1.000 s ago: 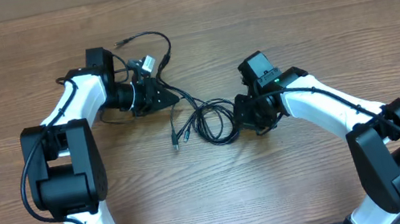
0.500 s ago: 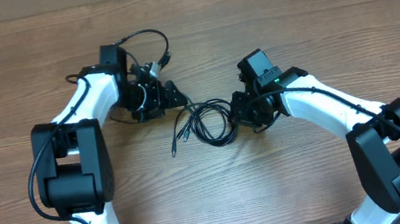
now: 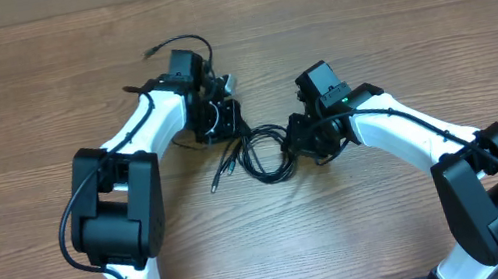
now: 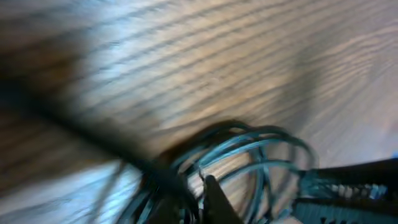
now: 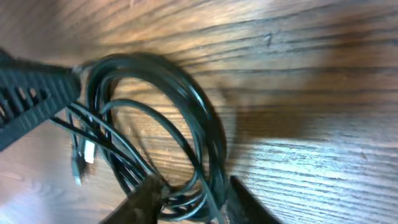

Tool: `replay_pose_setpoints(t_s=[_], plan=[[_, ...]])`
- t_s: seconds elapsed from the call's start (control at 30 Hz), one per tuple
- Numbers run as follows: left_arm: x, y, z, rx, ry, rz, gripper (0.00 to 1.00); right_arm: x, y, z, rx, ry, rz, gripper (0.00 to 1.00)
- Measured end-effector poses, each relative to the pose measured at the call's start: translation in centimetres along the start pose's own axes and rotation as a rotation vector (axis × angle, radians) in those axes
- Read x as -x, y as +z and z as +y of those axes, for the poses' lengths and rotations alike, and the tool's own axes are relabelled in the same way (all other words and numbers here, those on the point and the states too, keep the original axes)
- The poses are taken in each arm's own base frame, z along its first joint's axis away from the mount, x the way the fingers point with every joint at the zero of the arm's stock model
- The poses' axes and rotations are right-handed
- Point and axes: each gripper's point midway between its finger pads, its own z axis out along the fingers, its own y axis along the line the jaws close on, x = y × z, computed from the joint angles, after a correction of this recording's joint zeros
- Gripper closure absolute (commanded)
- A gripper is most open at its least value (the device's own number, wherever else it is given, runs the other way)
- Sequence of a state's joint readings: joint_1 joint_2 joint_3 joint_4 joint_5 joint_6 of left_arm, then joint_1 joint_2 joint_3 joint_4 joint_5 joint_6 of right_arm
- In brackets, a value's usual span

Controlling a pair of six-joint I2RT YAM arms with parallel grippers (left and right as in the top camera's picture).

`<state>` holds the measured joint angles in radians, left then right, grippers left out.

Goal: Untangle cables

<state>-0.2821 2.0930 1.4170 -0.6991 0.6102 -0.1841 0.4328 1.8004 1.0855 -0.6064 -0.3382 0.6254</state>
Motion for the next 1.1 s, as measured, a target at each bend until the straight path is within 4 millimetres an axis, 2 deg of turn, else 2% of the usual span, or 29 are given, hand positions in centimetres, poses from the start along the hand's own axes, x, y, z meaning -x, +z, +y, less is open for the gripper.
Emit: replay_pose_setpoints(t_s=[0.07, 0.1, 0.13, 0.17, 0.27, 0.37, 0.5, 0.53, 0.6, 0.67, 0.73, 0.77, 0.83, 0.93, 1.0, 1.1], plan=[[-0.1, 0.0, -1.0, -0.061, 0.034, 0.009, 0.96, -0.2, 0.0, -0.1, -0.004, 0.004, 0.009, 0.39], [-0.3, -0.3, -1.9, -0.127, 0.07, 0.013, 0.96, -0.3, 0.0, -0.1, 0.0, 0.004, 0.013, 0.28], [-0.5, -1.0, -3.2, -0.236, 0.129, 0.016, 0.96, -0.4, 0.0, 0.1, 0.006, 0.004, 0.02, 0.25], [-0.5, -1.4, -3.5, -0.271, 0.148, 0.014, 0.96, -0.4, 0.0, 0.1, 0.009, 0.001, 0.022, 0.21], [-1.4, -3.8, -4.7, -0.462, 0.21, 0.009, 0.96, -0.4, 0.0, 0.2, 0.015, 0.003, 0.021, 0.17], [-1.3, -7.4, -4.7, -0.632, 0.268, -0.078, 0.96, -0.3, 0.0, 0.3, 0.018, 0.004, 0.017, 0.16], [-1.2, -9.5, -4.8, -0.727, 0.297, -0.147, 0.96, 0.0, 0.1, 1.0, 0.037, 0.016, 0.0, 0.17], [-1.2, -9.7, -4.8, -0.737, 0.306, -0.16, 0.96, -0.1, 0.2, 1.5, 0.045, 0.019, -0.004, 0.23], [-0.7, -10.6, -4.3, -0.754, 0.313, -0.201, 0.96, -1.1, 0.7, 3.1, 0.064, -0.001, 0.0, 0.29], [-0.3, -11.7, -3.2, -0.754, 0.289, -0.236, 0.96, -2.3, 1.3, 3.9, 0.046, -0.003, 0.003, 0.33], [-0.1, -13.2, -1.5, -0.755, 0.245, -0.281, 0.96, -3.5, 2.0, 4.7, 0.009, 0.048, -0.016, 0.28], [-0.2, -13.7, -1.1, -0.756, 0.23, -0.292, 0.96, -3.5, 2.1, 5.0, 0.008, 0.059, -0.03, 0.23], [-0.1, -15.2, 0.7, -0.745, 0.206, -0.345, 0.96, -2.8, 2.1, 6.0, 0.042, 0.083, -0.07, 0.0], [0.0, -15.8, 1.4, -0.738, 0.205, -0.37, 0.96, -1.6, 1.7, 7.6, 0.13, 0.049, -0.092, 0.0], [0.0, -15.8, 1.5, -0.735, 0.208, -0.372, 0.96, -0.9, 1.3, 6.6, 0.134, 0.081, -0.07, 0.0], [0.0, -15.7, 1.5, -0.731, 0.218, -0.374, 0.96, 2.3, -1.0, 4.2, 0.176, 0.186, -0.08, 0.0]])
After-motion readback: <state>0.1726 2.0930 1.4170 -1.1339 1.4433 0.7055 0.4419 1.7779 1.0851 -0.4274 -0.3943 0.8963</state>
